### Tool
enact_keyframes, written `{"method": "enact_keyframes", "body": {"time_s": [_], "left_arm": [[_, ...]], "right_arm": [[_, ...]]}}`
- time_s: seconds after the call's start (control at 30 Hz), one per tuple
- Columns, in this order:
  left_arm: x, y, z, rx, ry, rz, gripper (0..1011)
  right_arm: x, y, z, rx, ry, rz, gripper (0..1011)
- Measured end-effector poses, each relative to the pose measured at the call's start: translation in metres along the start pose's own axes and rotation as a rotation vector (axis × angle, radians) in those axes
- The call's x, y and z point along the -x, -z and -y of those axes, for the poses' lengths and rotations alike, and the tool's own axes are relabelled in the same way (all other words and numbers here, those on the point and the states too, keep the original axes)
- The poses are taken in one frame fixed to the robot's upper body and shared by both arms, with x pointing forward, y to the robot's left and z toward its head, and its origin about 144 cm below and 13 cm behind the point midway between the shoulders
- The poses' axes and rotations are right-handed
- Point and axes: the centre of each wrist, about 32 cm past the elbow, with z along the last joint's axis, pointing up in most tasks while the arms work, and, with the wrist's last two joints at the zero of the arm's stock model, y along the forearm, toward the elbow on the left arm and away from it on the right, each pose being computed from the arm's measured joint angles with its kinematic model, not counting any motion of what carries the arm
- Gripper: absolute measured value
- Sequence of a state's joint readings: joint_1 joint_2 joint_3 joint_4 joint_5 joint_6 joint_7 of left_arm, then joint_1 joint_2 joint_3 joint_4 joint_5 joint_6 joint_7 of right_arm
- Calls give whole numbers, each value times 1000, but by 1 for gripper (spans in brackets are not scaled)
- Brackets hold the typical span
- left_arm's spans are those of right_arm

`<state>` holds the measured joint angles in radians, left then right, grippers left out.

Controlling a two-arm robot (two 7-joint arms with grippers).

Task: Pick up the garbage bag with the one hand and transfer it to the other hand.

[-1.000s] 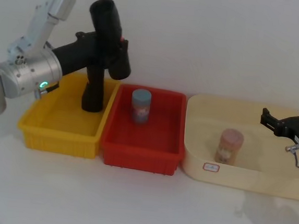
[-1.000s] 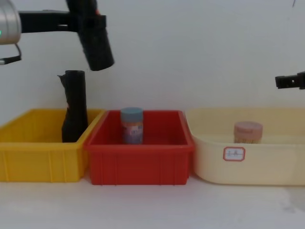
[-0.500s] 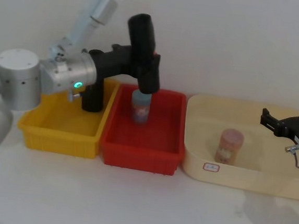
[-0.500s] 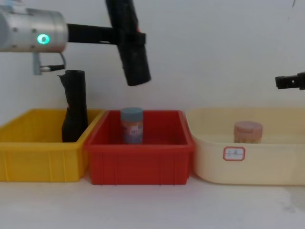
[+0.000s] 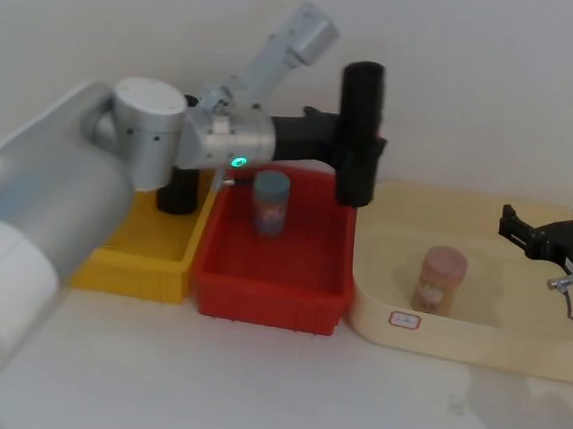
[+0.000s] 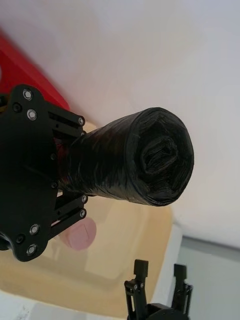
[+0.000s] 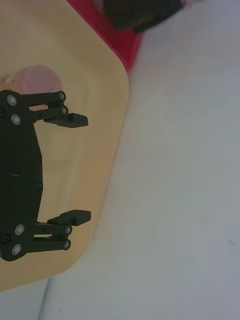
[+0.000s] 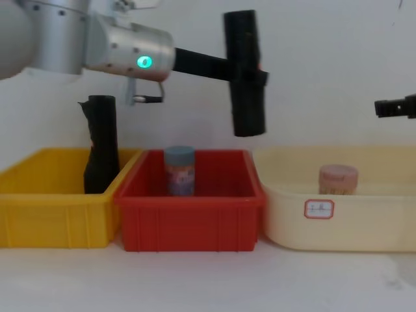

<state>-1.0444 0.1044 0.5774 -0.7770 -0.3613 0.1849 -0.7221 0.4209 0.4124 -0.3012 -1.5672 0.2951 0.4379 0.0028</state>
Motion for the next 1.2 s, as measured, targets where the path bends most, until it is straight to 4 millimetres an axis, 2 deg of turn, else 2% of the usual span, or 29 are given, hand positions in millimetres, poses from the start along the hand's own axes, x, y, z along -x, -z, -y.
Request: {"method": "enact_keyframes", "body": {"time_s": [0.23,0.43,0.87,1.2], "left_arm": [[3,-12,36,-48,96,65,400],[4,-23,54,-66,150,123,400],[9,-33,69,-98,216,184,400],[12,-37,73,-110,239,204,400]], "right_arm": [[-5,-5,4,-42,-47,-12,1001],[-12,-12,9,-101,-108,-34,1001],[-30,-26,18,-230,-291,-132,1001],[-38,-29,12,-261,-384,-195,1001]]}}
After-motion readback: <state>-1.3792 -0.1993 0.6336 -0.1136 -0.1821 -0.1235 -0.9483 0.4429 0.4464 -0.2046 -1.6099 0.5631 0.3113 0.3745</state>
